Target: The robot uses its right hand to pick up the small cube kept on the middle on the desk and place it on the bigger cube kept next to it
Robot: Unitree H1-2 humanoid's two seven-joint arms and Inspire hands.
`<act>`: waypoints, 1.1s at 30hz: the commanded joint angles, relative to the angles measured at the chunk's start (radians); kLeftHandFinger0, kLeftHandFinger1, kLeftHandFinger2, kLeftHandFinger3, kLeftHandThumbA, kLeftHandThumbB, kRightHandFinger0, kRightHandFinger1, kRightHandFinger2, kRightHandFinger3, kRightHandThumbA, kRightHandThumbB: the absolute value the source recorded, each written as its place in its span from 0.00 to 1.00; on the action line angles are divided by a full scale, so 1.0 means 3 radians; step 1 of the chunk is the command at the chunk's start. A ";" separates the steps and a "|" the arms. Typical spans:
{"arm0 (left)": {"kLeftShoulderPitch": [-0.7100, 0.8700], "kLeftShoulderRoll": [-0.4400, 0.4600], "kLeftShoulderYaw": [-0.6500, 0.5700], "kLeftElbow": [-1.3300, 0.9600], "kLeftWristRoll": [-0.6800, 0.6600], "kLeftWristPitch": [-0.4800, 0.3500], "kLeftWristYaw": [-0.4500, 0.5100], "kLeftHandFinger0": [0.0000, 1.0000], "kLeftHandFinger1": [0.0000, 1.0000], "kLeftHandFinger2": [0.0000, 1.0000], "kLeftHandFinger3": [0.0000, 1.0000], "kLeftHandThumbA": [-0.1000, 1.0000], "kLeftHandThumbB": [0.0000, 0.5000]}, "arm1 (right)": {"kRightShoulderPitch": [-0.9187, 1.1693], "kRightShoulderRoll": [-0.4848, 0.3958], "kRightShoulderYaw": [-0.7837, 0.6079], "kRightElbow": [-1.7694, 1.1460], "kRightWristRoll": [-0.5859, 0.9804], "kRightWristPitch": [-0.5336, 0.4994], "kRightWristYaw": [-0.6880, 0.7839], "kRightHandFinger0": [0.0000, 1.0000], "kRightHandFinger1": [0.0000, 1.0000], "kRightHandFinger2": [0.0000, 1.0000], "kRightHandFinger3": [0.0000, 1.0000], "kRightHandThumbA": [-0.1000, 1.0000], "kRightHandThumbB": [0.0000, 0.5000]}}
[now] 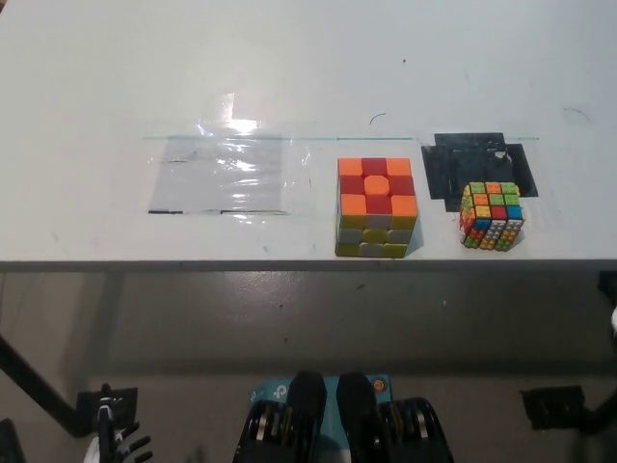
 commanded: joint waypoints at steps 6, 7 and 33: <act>-0.0037 0.0096 -0.0072 0.0037 0.0052 -0.0099 0.0060 0.76 0.80 0.90 1.00 1.00 0.21 | -0.0450 -0.0427 0.0292 -0.0287 -0.0501 0.0035 0.0272 0.38 0.46 0.57 0.94 0.31 0.27; -0.0038 0.0097 -0.0085 0.0044 0.0078 -0.0111 0.0097 0.72 0.76 0.87 0.97 1.00 0.20 | -0.0495 -0.0468 0.0317 -0.0269 -0.0484 0.0068 0.0312 0.38 0.47 0.58 0.95 0.28 0.30; 0.0000 0.0142 -0.0109 -0.0040 0.0007 -0.0042 -0.0008 0.75 0.78 0.89 1.00 1.00 0.21 | -0.1490 -0.1366 0.1073 0.1080 -0.0780 0.0218 0.1086 1.00 1.00 1.00 1.00 0.83 0.98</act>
